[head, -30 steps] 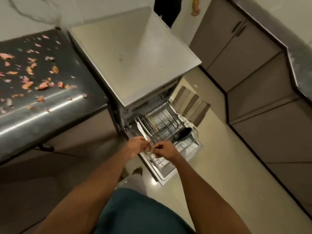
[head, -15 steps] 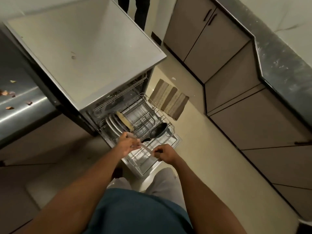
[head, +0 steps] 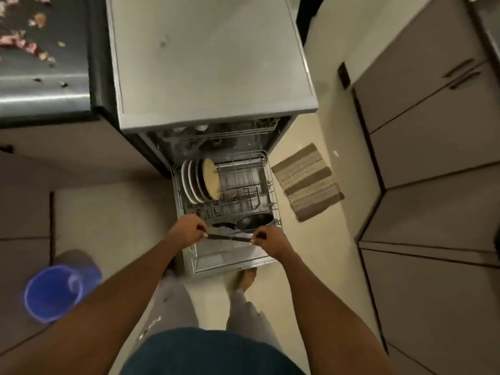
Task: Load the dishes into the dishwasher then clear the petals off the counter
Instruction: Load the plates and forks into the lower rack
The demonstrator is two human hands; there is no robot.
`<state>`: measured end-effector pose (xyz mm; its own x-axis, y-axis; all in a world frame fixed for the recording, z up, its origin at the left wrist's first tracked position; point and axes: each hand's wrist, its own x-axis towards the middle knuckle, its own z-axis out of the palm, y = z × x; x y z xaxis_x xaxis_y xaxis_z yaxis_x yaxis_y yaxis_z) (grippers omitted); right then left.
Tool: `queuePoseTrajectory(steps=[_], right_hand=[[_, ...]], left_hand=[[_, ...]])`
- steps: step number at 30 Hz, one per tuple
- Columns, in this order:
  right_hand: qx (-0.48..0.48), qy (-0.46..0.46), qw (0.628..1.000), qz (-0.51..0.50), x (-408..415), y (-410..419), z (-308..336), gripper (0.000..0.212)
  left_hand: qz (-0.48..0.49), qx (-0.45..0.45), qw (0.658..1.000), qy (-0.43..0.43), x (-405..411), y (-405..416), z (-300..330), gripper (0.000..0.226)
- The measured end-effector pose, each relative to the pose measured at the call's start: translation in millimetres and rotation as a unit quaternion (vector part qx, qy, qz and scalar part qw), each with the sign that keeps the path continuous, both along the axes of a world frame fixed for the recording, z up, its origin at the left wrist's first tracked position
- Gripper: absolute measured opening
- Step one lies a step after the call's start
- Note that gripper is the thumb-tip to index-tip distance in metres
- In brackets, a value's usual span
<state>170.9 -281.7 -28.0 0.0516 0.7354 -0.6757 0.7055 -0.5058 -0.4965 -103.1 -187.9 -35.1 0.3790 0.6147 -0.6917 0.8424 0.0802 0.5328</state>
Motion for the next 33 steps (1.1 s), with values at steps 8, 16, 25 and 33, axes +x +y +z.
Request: queuePoseTrajectory(steps=[8, 16, 25, 33], right_hand=[[0.043, -0.078, 0.993, 0.074, 75.3, 31.3, -39.8, 0.007], [0.092, -0.126, 0.976, 0.149, 100.8, 68.4, -157.8, 0.017], [0.19, -0.154, 0.94, 0.238, 107.5, 109.9, -330.3, 0.01], [0.207, -0.177, 0.918, 0.287, 112.9, 132.8, -417.9, 0.012]], left_hand=[[-0.031, 0.102, 0.994, 0.02, 77.9, -10.0, -39.5, 0.016], [-0.088, 0.137, 0.982, 0.096, 117.2, 12.3, -165.6, 0.022], [-0.177, 0.211, 0.951, 0.138, 117.7, 29.2, -353.8, 0.024], [-0.22, 0.238, 0.929, 0.18, 128.8, 34.7, -407.3, 0.025]])
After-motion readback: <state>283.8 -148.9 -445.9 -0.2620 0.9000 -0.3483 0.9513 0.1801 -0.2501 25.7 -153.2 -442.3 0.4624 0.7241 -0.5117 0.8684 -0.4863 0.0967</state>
